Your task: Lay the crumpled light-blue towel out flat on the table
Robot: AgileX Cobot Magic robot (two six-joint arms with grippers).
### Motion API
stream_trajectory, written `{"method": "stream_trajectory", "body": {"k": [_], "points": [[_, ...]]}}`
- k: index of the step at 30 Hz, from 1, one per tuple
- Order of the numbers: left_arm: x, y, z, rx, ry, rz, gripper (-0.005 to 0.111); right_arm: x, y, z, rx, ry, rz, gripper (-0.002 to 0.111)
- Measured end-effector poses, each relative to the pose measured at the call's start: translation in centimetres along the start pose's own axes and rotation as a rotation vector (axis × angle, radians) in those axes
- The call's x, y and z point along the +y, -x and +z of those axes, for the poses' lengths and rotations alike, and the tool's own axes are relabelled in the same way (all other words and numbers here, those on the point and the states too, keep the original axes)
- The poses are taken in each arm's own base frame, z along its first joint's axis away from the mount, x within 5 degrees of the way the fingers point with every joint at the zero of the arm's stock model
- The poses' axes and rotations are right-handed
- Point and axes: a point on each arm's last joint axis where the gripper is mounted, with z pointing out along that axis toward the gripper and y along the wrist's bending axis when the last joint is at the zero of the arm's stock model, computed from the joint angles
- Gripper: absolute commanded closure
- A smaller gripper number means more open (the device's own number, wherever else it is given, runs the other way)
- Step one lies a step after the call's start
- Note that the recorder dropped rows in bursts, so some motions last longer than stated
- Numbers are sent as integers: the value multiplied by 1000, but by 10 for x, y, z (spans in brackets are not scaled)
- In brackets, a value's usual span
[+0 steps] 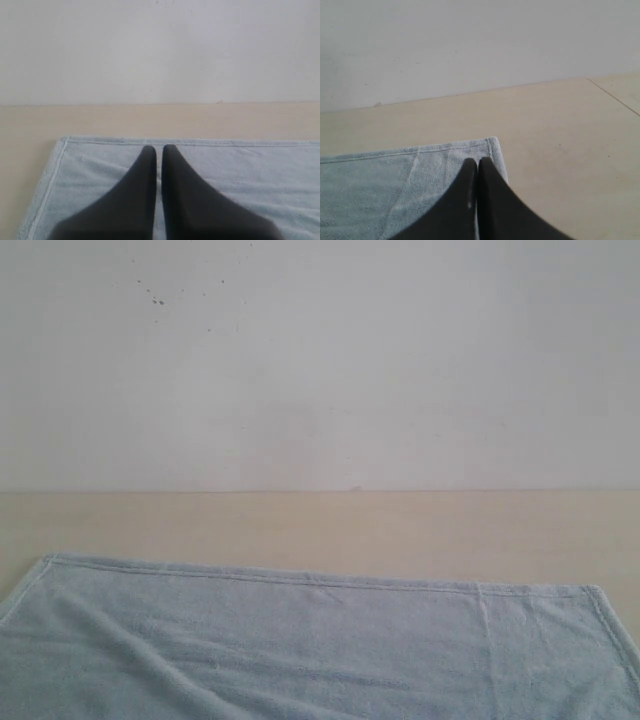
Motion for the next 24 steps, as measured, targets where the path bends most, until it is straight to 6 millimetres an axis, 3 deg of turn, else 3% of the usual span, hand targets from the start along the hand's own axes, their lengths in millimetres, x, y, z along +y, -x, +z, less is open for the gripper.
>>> {"method": "stream_trajectory", "body": {"k": [3,24], "points": [[0,-10,3,-4,-6,2,102,0,0,0,-1,0,0,108],[0,-10,3,-4,-7,194,102,0,0,0,-1,0,2,108]]}}
